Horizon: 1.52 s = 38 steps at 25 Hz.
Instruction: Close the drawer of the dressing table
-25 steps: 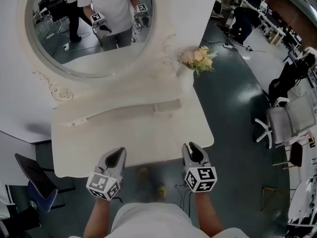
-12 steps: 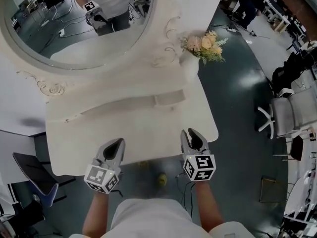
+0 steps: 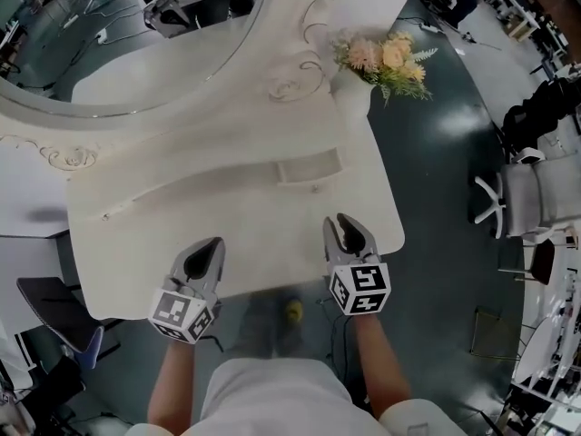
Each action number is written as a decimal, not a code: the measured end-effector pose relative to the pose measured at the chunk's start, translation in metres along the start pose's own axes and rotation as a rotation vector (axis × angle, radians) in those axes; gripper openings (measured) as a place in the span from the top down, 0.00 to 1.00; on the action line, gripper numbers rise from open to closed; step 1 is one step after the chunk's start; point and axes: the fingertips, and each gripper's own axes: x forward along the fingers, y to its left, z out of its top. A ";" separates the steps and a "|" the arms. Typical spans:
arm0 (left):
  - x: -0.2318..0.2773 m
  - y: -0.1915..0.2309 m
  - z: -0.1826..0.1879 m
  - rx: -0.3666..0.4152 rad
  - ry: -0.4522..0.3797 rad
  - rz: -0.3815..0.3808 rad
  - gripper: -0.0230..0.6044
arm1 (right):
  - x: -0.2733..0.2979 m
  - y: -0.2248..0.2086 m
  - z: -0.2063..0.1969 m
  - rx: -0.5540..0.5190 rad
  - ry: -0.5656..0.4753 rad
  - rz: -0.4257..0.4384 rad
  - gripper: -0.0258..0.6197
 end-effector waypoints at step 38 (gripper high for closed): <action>0.034 0.024 -0.052 -0.070 0.109 -0.034 0.97 | 0.109 -0.017 -0.022 -0.031 0.086 -0.024 0.82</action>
